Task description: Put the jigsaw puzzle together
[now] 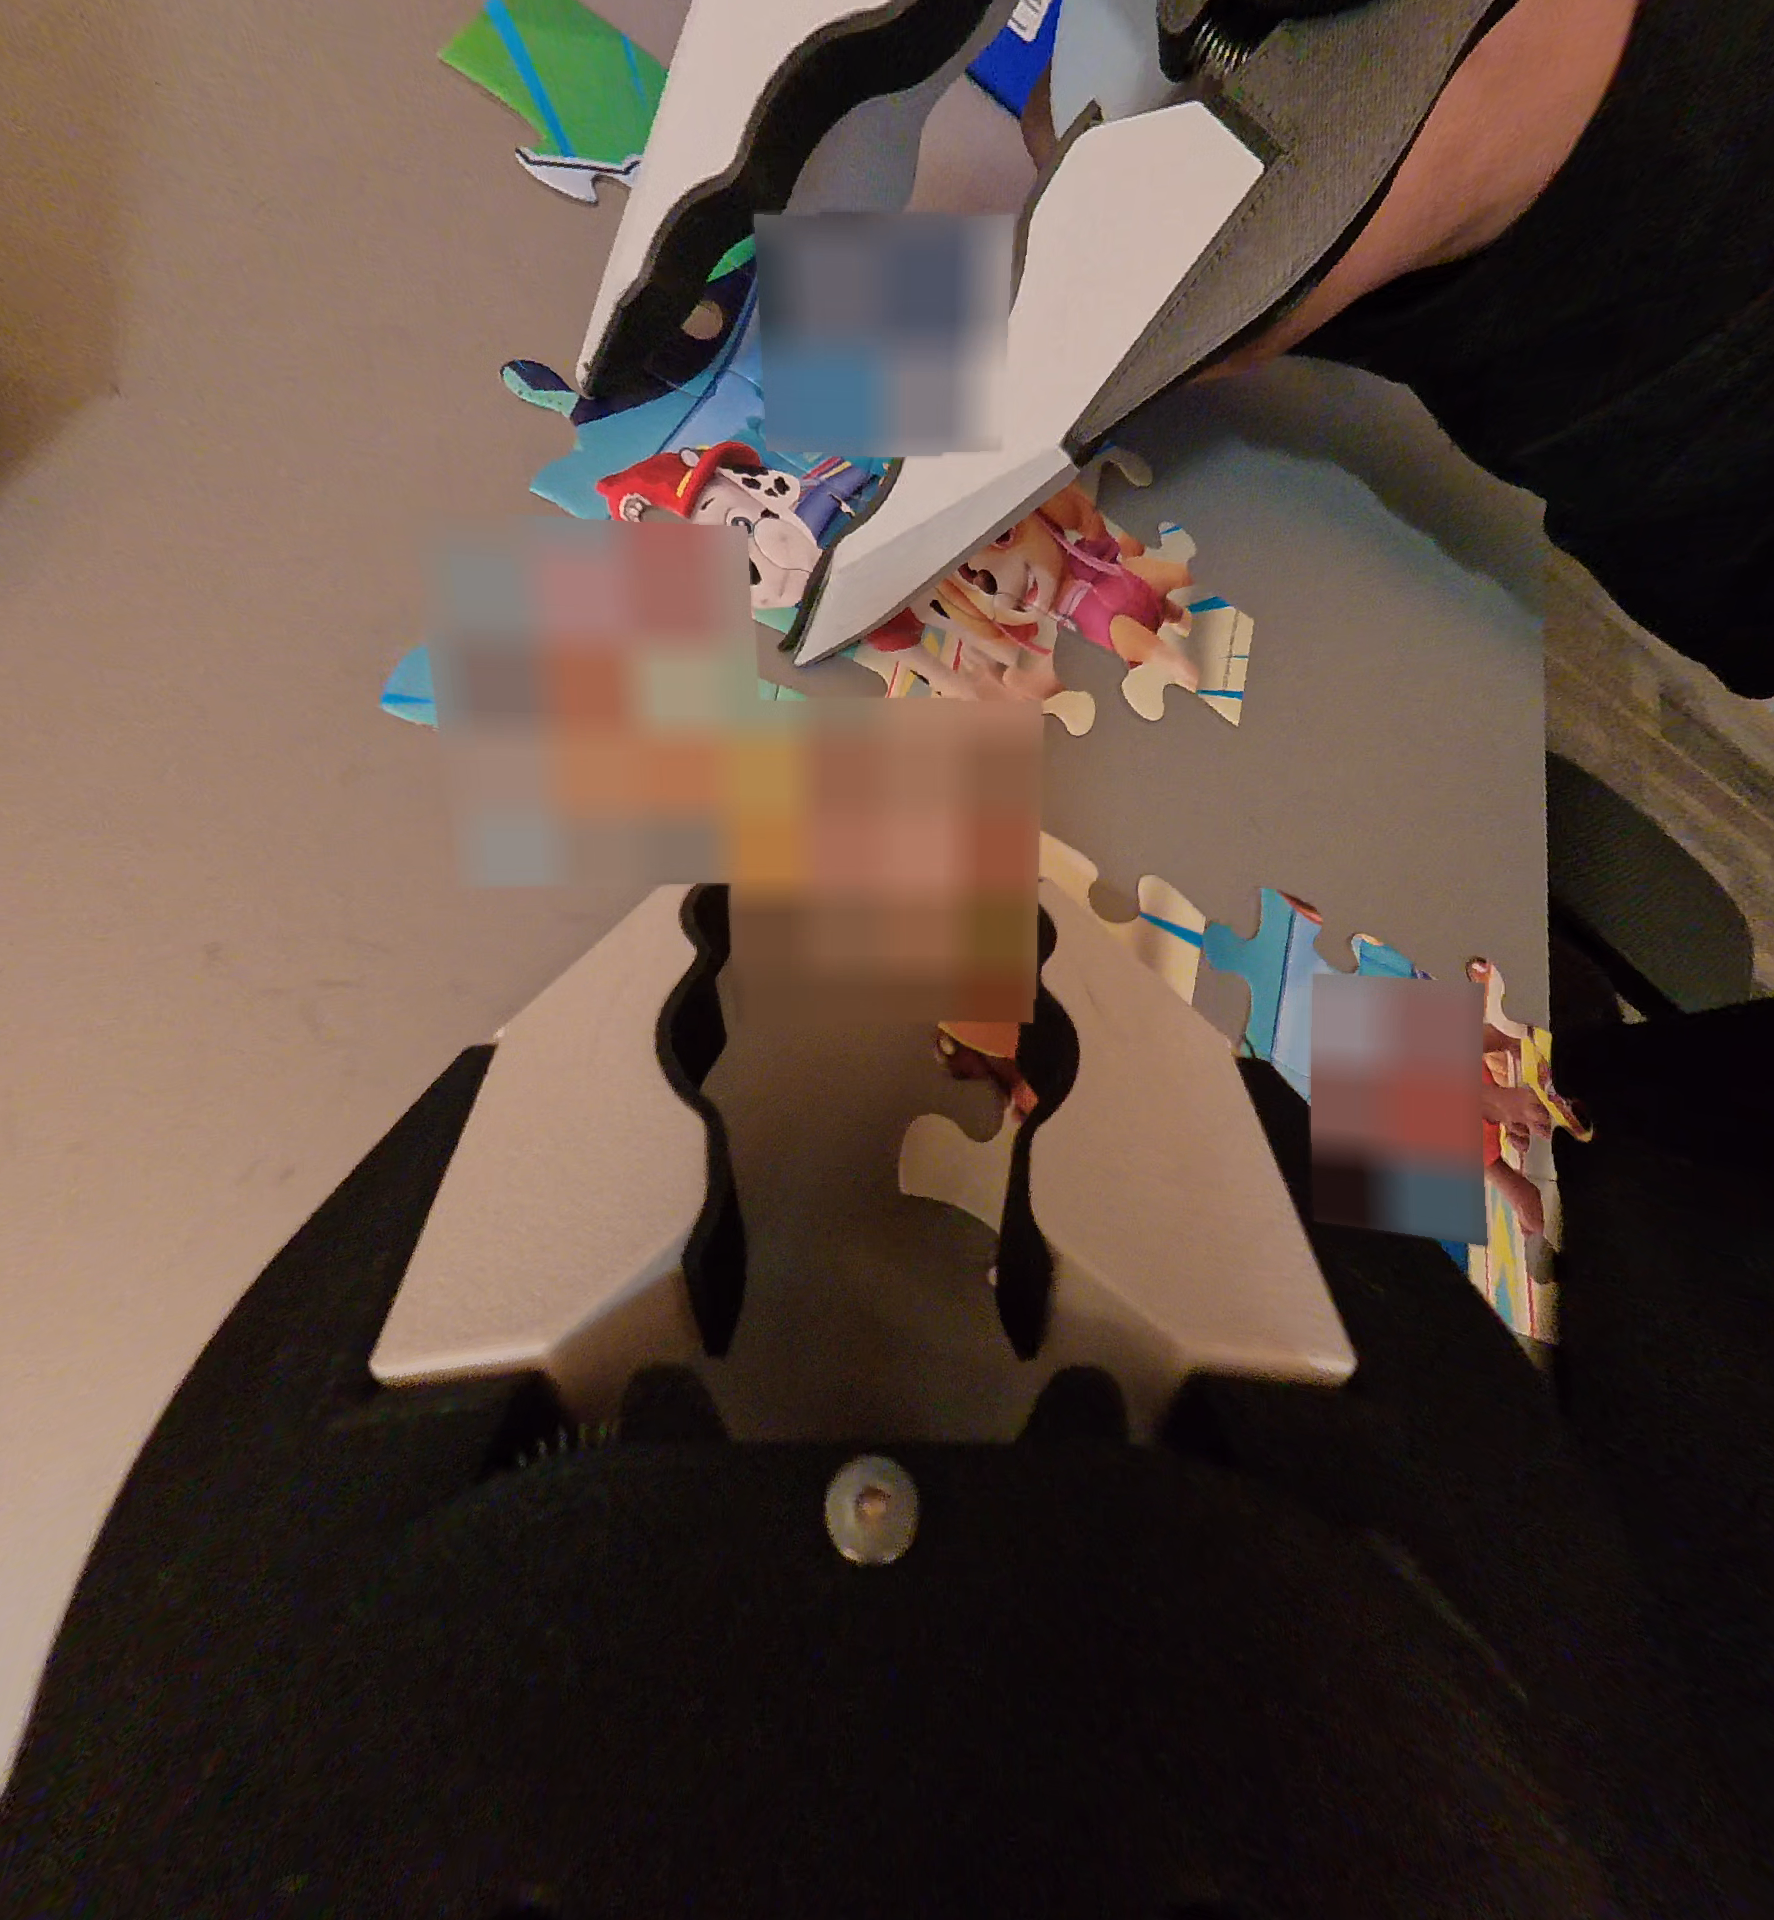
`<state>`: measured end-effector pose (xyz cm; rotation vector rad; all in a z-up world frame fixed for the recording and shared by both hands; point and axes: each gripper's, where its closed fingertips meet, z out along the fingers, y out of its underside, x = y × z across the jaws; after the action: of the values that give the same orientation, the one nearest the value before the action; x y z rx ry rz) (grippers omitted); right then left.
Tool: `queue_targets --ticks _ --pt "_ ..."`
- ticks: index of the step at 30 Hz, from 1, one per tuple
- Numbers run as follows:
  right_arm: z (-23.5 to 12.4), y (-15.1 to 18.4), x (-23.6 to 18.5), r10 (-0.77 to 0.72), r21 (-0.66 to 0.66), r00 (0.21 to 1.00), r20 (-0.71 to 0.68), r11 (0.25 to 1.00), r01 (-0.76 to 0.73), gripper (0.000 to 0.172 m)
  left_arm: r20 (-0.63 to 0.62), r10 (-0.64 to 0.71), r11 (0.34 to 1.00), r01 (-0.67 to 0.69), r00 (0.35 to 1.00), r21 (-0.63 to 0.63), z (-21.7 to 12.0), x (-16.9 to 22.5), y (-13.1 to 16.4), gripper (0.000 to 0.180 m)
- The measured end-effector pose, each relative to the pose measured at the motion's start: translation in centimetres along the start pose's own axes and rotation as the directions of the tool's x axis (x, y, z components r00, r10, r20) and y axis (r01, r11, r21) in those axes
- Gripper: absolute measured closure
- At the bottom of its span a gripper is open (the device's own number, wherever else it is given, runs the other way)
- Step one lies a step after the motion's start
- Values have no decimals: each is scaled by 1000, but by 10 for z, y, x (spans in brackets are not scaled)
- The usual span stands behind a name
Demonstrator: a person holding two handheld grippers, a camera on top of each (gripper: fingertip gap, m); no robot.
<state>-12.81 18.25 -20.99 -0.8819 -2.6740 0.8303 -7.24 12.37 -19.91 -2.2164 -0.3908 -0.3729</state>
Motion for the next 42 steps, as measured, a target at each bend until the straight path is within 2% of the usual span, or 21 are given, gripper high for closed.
queue_targets --ticks 6,11,15,19,29,35,38,42 --pt "-1 -10 1 -83 5 997 -13 997 83 125 -6 -7 1000 7 1000 5 0 0 0 127" --pt "3 -16 -4 -177 -57 980 91 982 182 148 -11 -12 1000 12 1000 12 0 0 -1 127" --pt "10 -15 -5 -204 -125 963 176 966 227 150 -11 -22 1000 22 1000 19 0 -1 -1 128" --pt "10 -13 -7 -265 -157 938 224 940 303 161 0 -11 1000 11 1000 15 1 -1 -1 129" --pt "11 -13 -10 -360 -211 901 241 887 411 165 5 2 1000 -2 1000 7 1 1 0 129" --pt "10 -14 -10 -337 -177 912 234 907 381 166 -17 -14 1000 14 1000 13 0 2 0 128" --pt "10 -15 -13 -348 -176 906 243 902 394 172 -22 -21 1000 22 1000 17 -1 2 0 127" --pt "11 -16 -15 -371 -196 899 233 888 417 172 -20 -22 1000 22 1000 19 -2 0 0 127"
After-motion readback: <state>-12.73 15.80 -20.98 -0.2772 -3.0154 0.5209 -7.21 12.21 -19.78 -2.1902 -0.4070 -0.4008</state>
